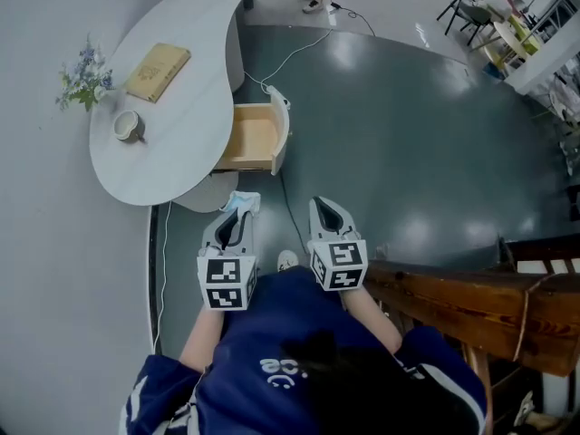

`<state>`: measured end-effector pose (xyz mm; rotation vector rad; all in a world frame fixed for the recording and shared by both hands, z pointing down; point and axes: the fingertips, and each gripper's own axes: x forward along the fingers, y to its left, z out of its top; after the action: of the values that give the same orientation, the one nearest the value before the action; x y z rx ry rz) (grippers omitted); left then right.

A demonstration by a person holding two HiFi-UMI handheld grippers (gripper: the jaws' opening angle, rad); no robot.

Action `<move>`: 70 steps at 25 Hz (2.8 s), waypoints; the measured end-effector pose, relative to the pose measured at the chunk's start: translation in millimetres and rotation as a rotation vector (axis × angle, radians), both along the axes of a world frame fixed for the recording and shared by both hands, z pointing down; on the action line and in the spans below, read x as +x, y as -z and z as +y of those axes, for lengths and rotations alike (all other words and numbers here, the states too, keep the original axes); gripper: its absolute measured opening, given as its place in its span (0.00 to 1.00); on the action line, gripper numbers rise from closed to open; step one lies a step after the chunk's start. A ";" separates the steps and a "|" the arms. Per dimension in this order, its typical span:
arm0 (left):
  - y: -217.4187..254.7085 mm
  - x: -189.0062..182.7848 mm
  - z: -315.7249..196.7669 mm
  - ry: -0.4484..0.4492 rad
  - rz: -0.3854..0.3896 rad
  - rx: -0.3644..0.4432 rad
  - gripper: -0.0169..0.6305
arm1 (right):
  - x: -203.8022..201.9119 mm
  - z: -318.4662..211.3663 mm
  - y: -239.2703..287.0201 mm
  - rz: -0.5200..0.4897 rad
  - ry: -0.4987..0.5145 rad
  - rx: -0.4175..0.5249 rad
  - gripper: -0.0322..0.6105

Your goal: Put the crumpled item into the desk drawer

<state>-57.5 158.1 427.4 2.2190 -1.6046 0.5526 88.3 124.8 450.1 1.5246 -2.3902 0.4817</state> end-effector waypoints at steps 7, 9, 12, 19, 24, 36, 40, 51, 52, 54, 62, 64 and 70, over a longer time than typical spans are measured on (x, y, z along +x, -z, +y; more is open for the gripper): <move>-11.6 18.1 -28.7 0.044 -0.016 -0.056 0.11 | 32.6 -32.5 -11.1 -0.006 -0.005 -0.040 0.06; -15.2 19.1 -34.0 0.049 -0.025 -0.076 0.11 | 36.1 -36.9 -13.9 -0.014 -0.011 -0.053 0.06; -19.1 20.4 -42.6 0.047 -0.035 -0.092 0.11 | 38.4 -40.0 -19.8 -0.018 -0.014 -0.071 0.06; -31.0 10.7 -70.9 0.040 -0.041 -0.118 0.11 | 38.6 -56.5 -25.4 -0.003 -0.042 -0.086 0.06; -36.9 3.4 -107.8 0.024 -0.033 -0.134 0.11 | 41.9 -81.0 -25.3 0.022 -0.087 -0.090 0.06; -54.0 -8.9 -208.7 -0.065 0.008 -0.179 0.11 | 11.6 -163.2 -28.5 0.074 -0.151 -0.130 0.06; -54.5 -14.5 -236.6 -0.098 0.033 -0.198 0.11 | -2.8 -191.0 -29.6 0.089 -0.170 -0.137 0.06; -69.9 -37.0 -281.2 -0.117 0.070 -0.267 0.11 | -26.4 -224.1 -32.9 0.123 -0.209 -0.172 0.06; -70.3 -38.6 -283.6 -0.114 0.072 -0.270 0.11 | -25.9 -225.9 -32.3 0.123 -0.211 -0.173 0.06; -71.1 -40.5 -286.6 -0.105 0.072 -0.275 0.11 | -23.6 -228.8 -31.5 0.122 -0.210 -0.174 0.06; -71.5 -36.4 -303.7 -0.026 0.096 -0.293 0.11 | -17.3 -271.8 -23.3 0.130 -0.133 -0.146 0.06; -74.8 -33.5 -307.4 -0.008 0.096 -0.305 0.11 | -18.3 -281.5 -22.2 0.127 -0.106 -0.140 0.06; -96.8 -22.1 -319.4 0.031 0.098 -0.384 0.11 | -10.5 -295.3 -34.3 0.124 -0.063 -0.177 0.06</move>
<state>-79.6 -161.2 524.2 1.9037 -1.3502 0.6684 77.9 -170.5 484.4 1.5083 -2.1510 0.5787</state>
